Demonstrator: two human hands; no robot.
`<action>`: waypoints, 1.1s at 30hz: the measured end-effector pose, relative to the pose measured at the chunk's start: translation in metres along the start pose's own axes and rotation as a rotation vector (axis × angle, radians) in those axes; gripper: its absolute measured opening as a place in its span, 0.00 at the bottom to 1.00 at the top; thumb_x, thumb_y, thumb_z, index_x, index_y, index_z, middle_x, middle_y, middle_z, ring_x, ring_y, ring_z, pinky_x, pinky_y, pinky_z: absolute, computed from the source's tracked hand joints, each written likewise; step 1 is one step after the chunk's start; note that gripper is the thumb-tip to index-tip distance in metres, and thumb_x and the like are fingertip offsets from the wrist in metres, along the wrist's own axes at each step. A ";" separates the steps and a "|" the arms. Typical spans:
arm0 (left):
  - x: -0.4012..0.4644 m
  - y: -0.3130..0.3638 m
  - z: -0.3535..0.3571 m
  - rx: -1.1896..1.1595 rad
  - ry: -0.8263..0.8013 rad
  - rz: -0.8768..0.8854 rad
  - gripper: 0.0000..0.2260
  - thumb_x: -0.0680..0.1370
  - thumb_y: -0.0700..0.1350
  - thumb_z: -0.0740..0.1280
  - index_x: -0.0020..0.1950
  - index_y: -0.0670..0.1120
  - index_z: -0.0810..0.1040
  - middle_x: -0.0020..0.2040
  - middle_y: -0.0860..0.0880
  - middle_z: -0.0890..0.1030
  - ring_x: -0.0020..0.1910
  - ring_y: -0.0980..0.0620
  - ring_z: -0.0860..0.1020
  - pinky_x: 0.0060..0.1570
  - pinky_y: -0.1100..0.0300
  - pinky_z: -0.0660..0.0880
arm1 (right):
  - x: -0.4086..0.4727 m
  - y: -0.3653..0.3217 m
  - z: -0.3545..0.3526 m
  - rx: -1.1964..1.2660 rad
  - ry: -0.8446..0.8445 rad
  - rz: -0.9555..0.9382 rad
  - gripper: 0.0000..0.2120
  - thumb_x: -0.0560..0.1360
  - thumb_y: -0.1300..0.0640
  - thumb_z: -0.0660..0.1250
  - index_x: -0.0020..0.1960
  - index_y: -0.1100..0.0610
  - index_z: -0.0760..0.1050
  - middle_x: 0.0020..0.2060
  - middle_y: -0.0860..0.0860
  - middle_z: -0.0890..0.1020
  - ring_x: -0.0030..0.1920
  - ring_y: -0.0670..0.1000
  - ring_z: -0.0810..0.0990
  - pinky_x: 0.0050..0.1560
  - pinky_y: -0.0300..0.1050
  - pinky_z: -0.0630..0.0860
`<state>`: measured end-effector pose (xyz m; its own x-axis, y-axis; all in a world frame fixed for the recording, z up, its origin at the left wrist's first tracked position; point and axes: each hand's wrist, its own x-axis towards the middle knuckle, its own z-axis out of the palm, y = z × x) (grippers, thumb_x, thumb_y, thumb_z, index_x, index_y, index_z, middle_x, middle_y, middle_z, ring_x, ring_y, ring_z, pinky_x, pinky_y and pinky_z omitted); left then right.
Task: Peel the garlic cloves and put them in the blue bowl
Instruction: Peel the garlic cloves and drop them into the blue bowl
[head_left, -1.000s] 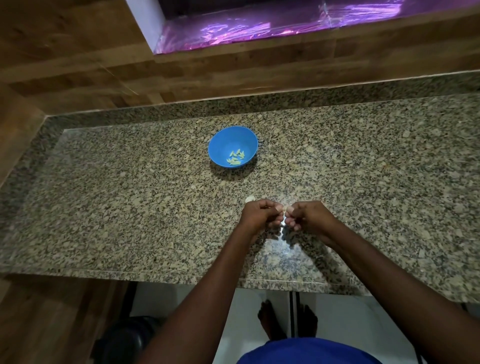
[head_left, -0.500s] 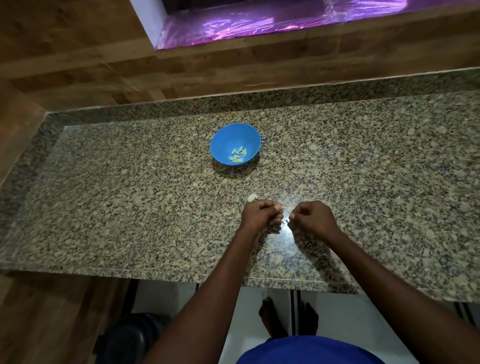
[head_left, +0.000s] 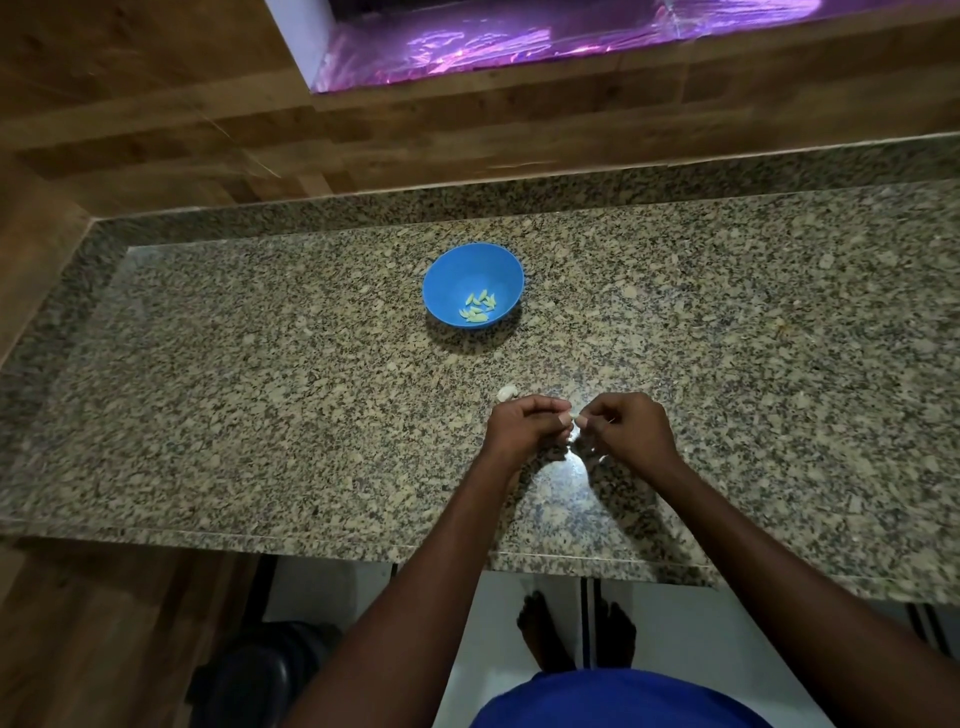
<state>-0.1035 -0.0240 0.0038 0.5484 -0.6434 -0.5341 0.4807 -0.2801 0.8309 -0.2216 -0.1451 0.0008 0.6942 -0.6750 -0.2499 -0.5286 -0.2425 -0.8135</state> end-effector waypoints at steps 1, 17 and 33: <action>0.000 0.000 -0.001 0.019 0.000 0.013 0.07 0.74 0.32 0.74 0.51 0.37 0.83 0.43 0.40 0.85 0.38 0.50 0.83 0.40 0.59 0.82 | 0.000 0.000 -0.001 0.088 -0.038 0.030 0.04 0.74 0.55 0.75 0.40 0.52 0.84 0.31 0.47 0.85 0.33 0.48 0.85 0.40 0.50 0.84; 0.003 -0.004 -0.001 -0.089 0.085 -0.139 0.02 0.76 0.34 0.73 0.48 0.37 0.82 0.41 0.40 0.85 0.38 0.49 0.84 0.41 0.61 0.83 | -0.001 -0.001 -0.002 0.246 -0.056 0.081 0.05 0.72 0.64 0.75 0.39 0.57 0.83 0.32 0.56 0.85 0.33 0.60 0.86 0.39 0.63 0.83; 0.010 -0.021 -0.002 0.550 0.271 0.163 0.06 0.76 0.34 0.70 0.44 0.43 0.86 0.33 0.48 0.84 0.28 0.56 0.80 0.31 0.63 0.78 | 0.003 0.007 0.005 0.517 0.055 0.360 0.09 0.76 0.65 0.71 0.42 0.71 0.79 0.34 0.65 0.83 0.29 0.56 0.78 0.36 0.61 0.81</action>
<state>-0.1065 -0.0230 -0.0189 0.7734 -0.5258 -0.3541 -0.0065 -0.5651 0.8250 -0.2211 -0.1453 -0.0076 0.4833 -0.6900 -0.5388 -0.4101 0.3653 -0.8357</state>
